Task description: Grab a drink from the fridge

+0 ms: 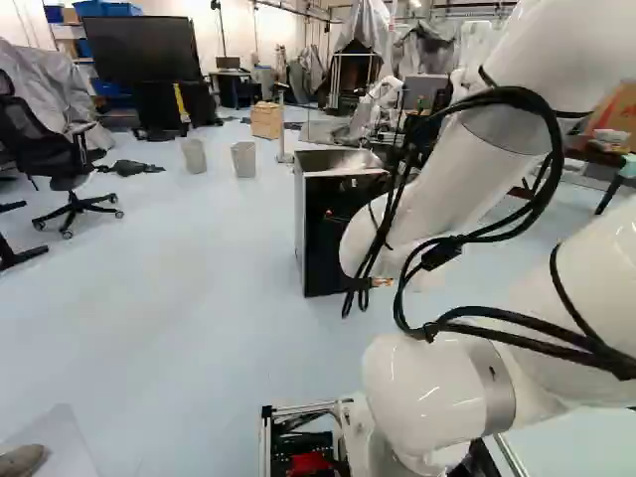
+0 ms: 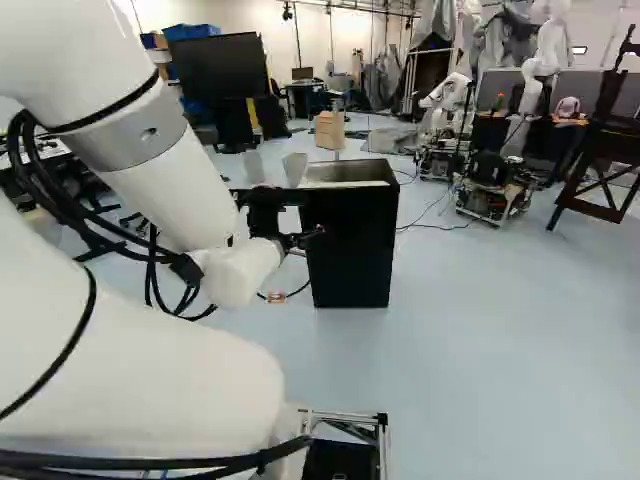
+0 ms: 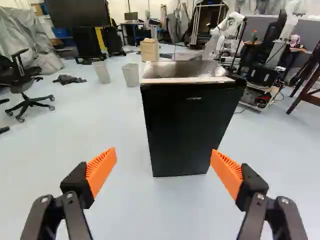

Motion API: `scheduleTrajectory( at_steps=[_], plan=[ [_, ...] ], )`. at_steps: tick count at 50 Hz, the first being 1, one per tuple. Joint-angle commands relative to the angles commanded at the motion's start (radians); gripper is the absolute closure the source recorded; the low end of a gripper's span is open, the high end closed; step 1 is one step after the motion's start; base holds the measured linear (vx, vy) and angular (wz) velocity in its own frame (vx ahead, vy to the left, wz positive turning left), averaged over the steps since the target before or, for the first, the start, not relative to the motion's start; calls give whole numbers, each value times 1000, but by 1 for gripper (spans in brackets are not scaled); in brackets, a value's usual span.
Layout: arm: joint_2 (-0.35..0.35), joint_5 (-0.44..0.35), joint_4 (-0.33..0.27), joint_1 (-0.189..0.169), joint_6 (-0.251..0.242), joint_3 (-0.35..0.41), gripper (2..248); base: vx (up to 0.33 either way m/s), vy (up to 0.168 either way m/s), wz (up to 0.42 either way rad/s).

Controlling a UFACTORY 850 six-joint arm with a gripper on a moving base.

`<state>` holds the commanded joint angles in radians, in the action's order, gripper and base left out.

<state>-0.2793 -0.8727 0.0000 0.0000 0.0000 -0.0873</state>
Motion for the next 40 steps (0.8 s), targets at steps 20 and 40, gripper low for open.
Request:
scheduleTrajectory(
  at_steps=[20, 40],
  plan=[
    [0, 0, 0, 0, 0, 0, 3, 0, 0, 0],
    [0, 0, 0, 0, 0, 0, 3, 0, 0, 0]
  ],
)
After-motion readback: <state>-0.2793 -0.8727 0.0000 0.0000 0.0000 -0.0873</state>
